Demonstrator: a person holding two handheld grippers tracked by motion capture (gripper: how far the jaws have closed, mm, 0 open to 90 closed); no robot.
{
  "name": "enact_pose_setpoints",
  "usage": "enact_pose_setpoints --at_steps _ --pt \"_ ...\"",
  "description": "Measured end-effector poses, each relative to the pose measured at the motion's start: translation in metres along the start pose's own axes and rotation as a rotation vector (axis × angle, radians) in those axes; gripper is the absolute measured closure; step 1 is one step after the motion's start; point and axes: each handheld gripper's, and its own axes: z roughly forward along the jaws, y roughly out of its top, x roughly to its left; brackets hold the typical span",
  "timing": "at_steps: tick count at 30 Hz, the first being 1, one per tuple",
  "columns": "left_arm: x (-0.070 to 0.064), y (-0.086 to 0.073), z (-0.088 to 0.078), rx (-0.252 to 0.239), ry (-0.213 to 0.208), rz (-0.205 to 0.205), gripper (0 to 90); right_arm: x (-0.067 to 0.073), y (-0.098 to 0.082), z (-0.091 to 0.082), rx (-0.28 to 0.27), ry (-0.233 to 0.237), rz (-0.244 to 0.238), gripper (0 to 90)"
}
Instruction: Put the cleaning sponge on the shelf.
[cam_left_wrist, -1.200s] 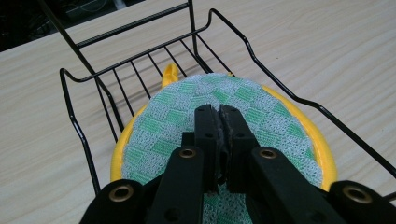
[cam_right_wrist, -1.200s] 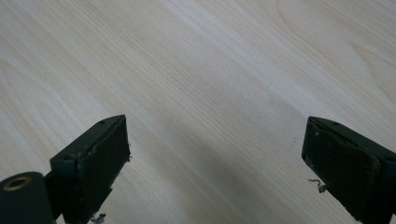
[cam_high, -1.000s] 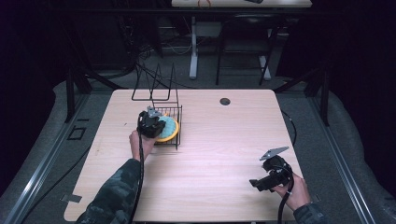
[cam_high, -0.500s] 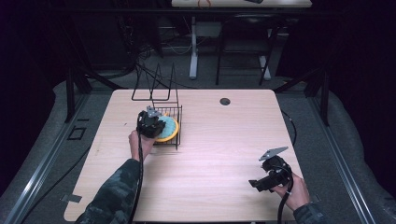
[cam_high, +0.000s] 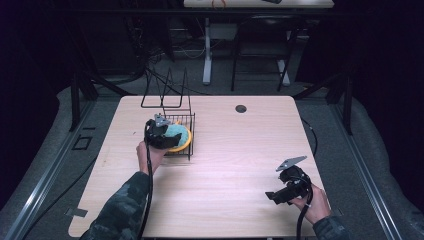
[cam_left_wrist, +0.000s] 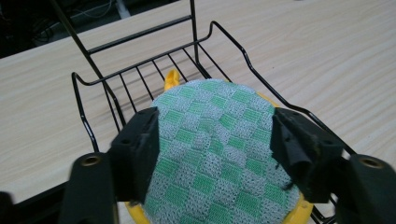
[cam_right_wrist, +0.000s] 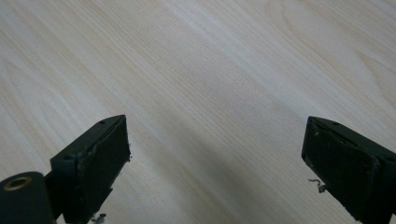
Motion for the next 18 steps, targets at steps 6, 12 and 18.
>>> enact_pose_setpoints --at_steps 6,12,18 --pt "-0.002 -0.001 -0.01 -0.005 0.001 -0.014 17.9 0.001 0.001 0.0 0.003 0.005 -0.001 7.0" --pt "-0.005 -0.006 -0.023 -0.012 0.002 -0.007 15.0 0.001 0.001 0.0 0.006 0.009 -0.001 6.8" --pt "-0.005 -0.009 -0.043 -0.025 0.003 -0.002 13.0 0.0 0.0 -0.002 -0.004 0.004 -0.005 6.2"
